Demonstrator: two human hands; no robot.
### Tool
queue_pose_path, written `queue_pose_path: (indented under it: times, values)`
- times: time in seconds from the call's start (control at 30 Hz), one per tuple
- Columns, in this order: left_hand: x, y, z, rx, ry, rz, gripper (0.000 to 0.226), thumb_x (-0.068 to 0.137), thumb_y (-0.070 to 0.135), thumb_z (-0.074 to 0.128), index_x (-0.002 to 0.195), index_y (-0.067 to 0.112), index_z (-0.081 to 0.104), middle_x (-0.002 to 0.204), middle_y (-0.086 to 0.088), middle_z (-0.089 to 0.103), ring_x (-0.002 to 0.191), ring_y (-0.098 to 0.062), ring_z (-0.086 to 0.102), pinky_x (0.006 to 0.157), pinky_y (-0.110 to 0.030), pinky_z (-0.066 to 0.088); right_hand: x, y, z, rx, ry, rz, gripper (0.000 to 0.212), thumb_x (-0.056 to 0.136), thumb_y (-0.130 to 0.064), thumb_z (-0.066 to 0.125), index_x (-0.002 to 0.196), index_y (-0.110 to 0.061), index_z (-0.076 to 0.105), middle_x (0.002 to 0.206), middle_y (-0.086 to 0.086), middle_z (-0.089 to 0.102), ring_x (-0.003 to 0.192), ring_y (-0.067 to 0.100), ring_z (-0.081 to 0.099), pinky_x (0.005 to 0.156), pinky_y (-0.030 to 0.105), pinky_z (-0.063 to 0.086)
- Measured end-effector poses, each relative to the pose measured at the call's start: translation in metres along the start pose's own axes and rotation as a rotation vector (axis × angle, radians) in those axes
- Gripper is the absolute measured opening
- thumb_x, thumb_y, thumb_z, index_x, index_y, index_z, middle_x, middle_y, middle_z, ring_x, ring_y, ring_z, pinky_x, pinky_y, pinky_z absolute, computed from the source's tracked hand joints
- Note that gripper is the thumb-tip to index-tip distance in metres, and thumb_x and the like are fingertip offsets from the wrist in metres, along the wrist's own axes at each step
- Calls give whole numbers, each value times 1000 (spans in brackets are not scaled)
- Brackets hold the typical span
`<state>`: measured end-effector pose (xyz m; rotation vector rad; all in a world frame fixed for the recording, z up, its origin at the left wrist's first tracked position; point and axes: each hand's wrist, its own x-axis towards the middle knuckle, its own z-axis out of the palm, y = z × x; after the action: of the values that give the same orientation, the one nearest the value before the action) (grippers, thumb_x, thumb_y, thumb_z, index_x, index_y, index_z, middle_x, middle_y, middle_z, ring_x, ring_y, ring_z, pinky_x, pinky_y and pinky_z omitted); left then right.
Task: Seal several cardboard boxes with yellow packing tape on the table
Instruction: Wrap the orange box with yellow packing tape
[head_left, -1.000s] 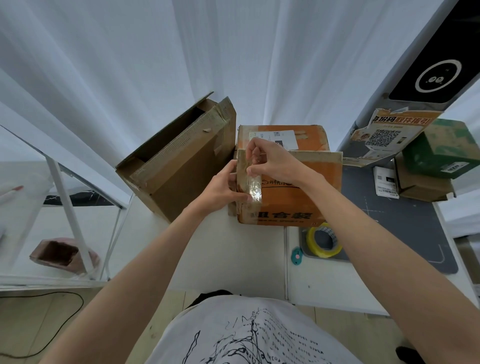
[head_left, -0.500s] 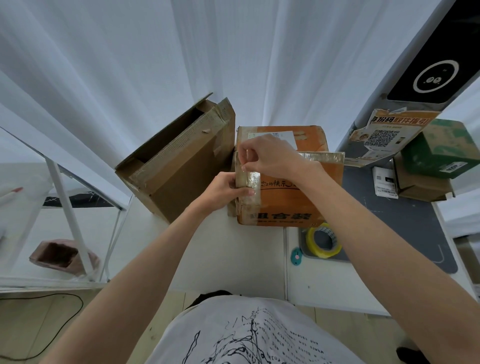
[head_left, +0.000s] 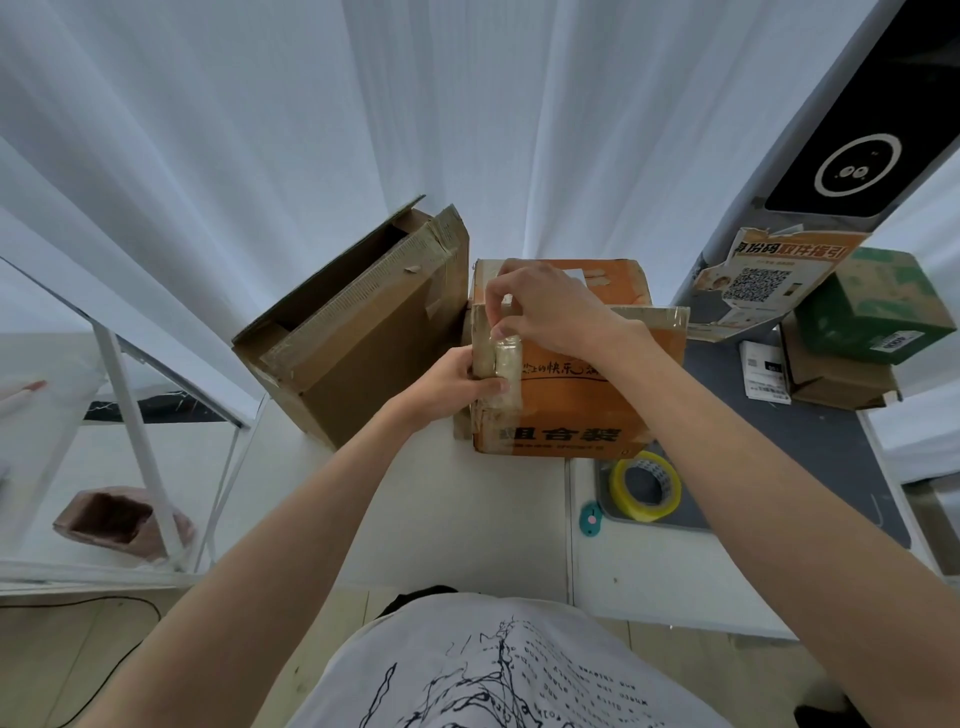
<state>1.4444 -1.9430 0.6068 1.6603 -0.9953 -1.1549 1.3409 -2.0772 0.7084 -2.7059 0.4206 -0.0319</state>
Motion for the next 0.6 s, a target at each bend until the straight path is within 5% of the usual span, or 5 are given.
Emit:
queue_pose_path:
  times: [0.2, 0.6]
  values:
    - [0, 7, 8, -99, 107, 65, 36, 93, 11, 70, 127, 17, 59, 117, -5, 72, 109, -18, 69, 96, -38, 57, 1, 0, 0, -6, 19, 11, 12, 87, -25, 77, 84, -25, 66, 104, -12, 52, 102, 9, 46, 84, 32, 38]
    - [-1, 15, 26, -256, 180, 128, 31, 97, 15, 66, 125, 25, 56, 113, 1, 74, 110, -18, 70, 96, -40, 56, 2, 1, 2, 57, 57, 18, 17, 83, -17, 81, 74, -24, 68, 90, -11, 58, 78, 2, 52, 70, 12, 34]
